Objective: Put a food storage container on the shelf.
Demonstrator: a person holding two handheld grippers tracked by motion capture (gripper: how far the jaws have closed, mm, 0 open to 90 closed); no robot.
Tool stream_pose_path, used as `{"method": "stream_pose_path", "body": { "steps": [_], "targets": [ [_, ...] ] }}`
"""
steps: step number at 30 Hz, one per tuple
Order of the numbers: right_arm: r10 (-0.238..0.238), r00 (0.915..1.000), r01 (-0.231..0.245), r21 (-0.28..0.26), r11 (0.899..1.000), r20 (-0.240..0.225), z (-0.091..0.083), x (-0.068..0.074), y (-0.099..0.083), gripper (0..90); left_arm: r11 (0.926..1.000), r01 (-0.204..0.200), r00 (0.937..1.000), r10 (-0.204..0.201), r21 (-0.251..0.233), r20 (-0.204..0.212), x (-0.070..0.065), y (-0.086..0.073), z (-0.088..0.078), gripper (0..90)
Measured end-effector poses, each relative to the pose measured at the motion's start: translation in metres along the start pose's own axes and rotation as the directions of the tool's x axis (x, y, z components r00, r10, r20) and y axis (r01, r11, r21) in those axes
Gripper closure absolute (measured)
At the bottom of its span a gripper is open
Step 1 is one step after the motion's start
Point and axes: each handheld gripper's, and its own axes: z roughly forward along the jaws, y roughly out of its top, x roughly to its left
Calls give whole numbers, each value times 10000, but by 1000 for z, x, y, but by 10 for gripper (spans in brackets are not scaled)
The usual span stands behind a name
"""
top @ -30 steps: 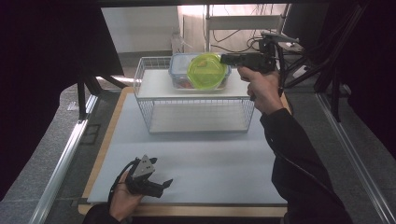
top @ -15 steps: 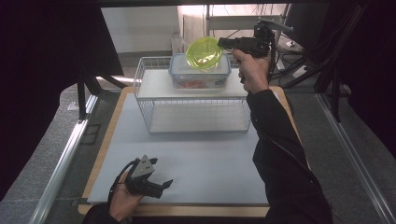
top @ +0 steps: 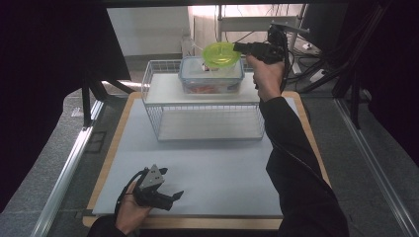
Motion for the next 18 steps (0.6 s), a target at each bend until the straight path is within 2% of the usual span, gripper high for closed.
{"method": "stream_pose_path", "body": {
  "steps": [4, 7, 9, 14, 16, 18],
  "targets": [
    [-420, 9991, 421, -95, 9991, 31, -3, 0, 0, 582, 10000, 1, 10000, -1, -9, -7, 0, 0, 0, 61],
    [-873, 9960, 878, -239, 9958, 203, -10, 3, 1, 545, 10000, -26, 10000, 26, 3, -22, 0, 0, 0, 61],
    [-1289, 9910, 1302, -326, 9910, 373, -17, 4, 1, 541, 10000, -21, 10000, 21, -15, -23, -1, 0, 0, 61],
    [-1895, 9801, 1924, -473, 9802, 594, -38, 7, -7, 573, 10000, -40, 10000, 40, -1, -67, -1, 0, 0, 61],
    [-1903, 9807, 1927, -602, 9794, 441, -47, 7, -13, 628, 10000, -53, 9999, 53, -13, -96, -1, 1, 0, 61],
    [-2216, 9736, 2246, -555, 9729, 553, -53, 8, -20, 698, 10000, 11, 9999, -12, -65, -103, -1, 0, 0, 61]
  ]
}}
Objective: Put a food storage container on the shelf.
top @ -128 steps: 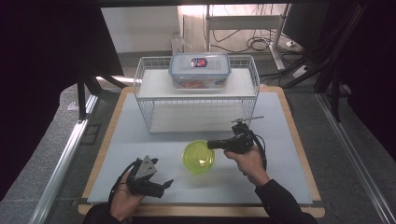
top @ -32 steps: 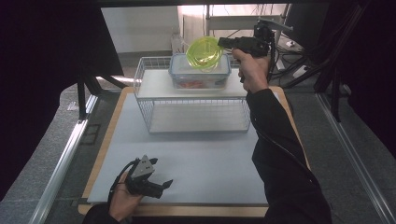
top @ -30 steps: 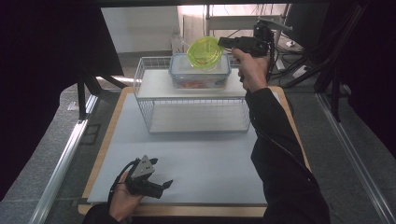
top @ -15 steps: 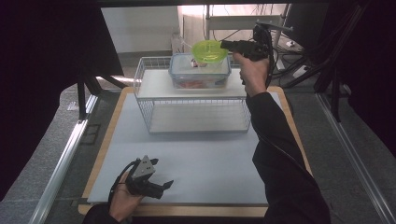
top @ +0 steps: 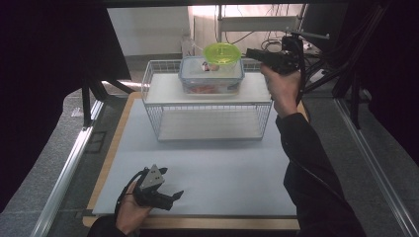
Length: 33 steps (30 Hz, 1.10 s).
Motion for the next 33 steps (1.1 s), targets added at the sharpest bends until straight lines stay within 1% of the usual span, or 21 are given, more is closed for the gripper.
{"method": "stream_pose_path", "body": {
  "steps": [3, 5, 6, 8, 12, 18, 23, 25, 28, 33],
  "targets": [
    [-713, 9972, 701, 478, 9964, 227, -2, 4, -9, 807, 10000, -18, 10000, 18, 49, 16, 0, 0, 0, 61],
    [-1084, 9936, 1057, 785, 9913, 310, -1, 6, -14, 869, 10000, -31, 10000, 31, 36, 14, 0, 0, 0, 61],
    [-1285, 9911, 1245, 999, 9872, 351, 1, 7, -16, 891, 10000, -35, 10000, 35, 46, 19, 0, 0, 1, 61],
    [-1649, 9854, 1585, 1245, 9795, 427, 7, 9, -21, 900, 10000, -57, 10000, 57, 77, 20, 0, 0, 1, 61],
    [-2015, 9787, 1930, 1577, 9684, 393, 19, 13, -28, 900, 10000, -59, 10000, 59, 78, 23, 0, 0, 1, 62],
    [-1995, 9798, 1947, 1755, 9650, 100, 34, 19, -31, 894, 9999, -49, 10000, 48, 93, 47, 0, 0, 1, 62],
    [-1985, 9800, 1931, 1820, 9641, 117, 43, 21, -31, 889, 9999, -65, 10000, 64, 105, 63, 0, 0, 1, 62],
    [-2032, 9789, 1956, 1874, 9626, 220, 46, 21, -31, 890, 9999, -56, 10000, 55, 111, 69, 0, 0, 2, 62],
    [-1904, 9814, 1828, 1848, 9656, 236, 49, 17, -31, 890, 9999, -39, 10000, 38, 113, 89, 0, -1, 2, 62],
    [-1708, 9853, 1677, 1838, 9685, 8, 56, 15, -32, 887, 9999, -63, 9999, 62, 123, 88, 0, -1, 2, 63]
  ]
}}
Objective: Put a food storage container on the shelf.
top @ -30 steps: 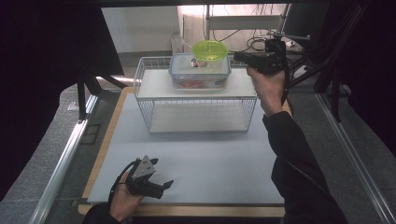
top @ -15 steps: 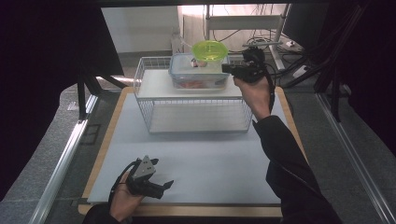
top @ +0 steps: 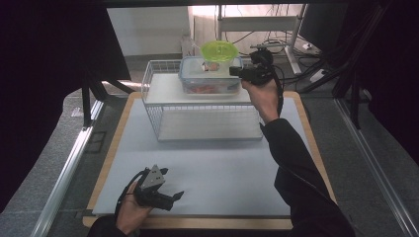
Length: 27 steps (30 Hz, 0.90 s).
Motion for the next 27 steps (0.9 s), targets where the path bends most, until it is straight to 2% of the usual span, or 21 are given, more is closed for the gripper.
{"method": "stream_pose_path", "body": {
  "steps": [2, 6, 10, 22, 27],
  "targets": [
    [-21, 10000, 21, 20, 10000, 56, 1, 0, 1, 887, 10000, 14, 10000, -14, 7, 2, 0, 0, 0, 63],
    [32, 9981, -25, -104, 9999, 612, -2, -5, 7, 887, 10000, -1, 10000, 1, 37, 13, 0, 0, 0, 63],
    [182, 9977, -174, -133, 9998, 659, 3, -9, 11, 887, 10000, 1, 10000, -1, 43, 20, 0, 0, 0, 63],
    [25, 9996, -24, -44, 10000, 297, 12, 0, 10, 867, 10000, -19, 10000, 19, 47, 19, 0, 0, 0, 63],
    [-165, 9995, 168, -129, 9998, 262, 2, -1, 4, 749, 10000, 50, 10000, -50, 27, 0, 1, -1, 0, 63]
  ]
}}
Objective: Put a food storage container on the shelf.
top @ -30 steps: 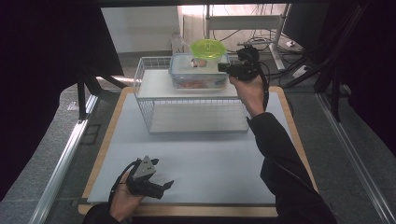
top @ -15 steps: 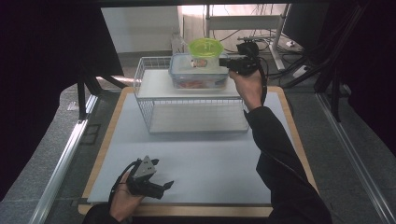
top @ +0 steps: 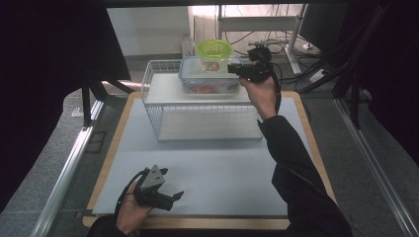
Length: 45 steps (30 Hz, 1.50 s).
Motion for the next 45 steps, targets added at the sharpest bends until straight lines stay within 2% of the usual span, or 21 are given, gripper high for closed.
{"method": "stream_pose_path", "body": {
  "steps": [3, 7, 16, 25, 32, 45],
  "targets": [
    [-146, 9997, 145, -36, 9999, -185, -9, 1, -7, 601, 10000, -32, 10000, 32, 9, -22, 0, 0, 0, 62],
    [-455, 9985, 454, -44, 9990, -303, -20, 5, -16, 468, 10000, -47, 10000, 47, 8, -43, -1, 0, 1, 61],
    [-1200, 9916, 1212, 224, 9924, -477, -39, 18, -43, 296, 10000, -54, 10000, 55, 16, -55, -1, 0, 1, 60],
    [-1725, 9840, 1745, 455, 9836, -448, -49, 26, -73, 196, 10000, -64, 10000, 64, -5, -51, 0, 0, 1, 55],
    [-1895, 9805, 1926, 609, 9794, -526, -56, 30, -94, 141, 10000, 4, 10000, -4, 12, -48, 0, 0, 1, 45],
    [-2053, 9768, 2106, 1009, 9723, -603, -71, 21, -144, 55, 9999, 119, 9999, -119, 18, 62, 1, -1, 3, 41]
  ]
}}
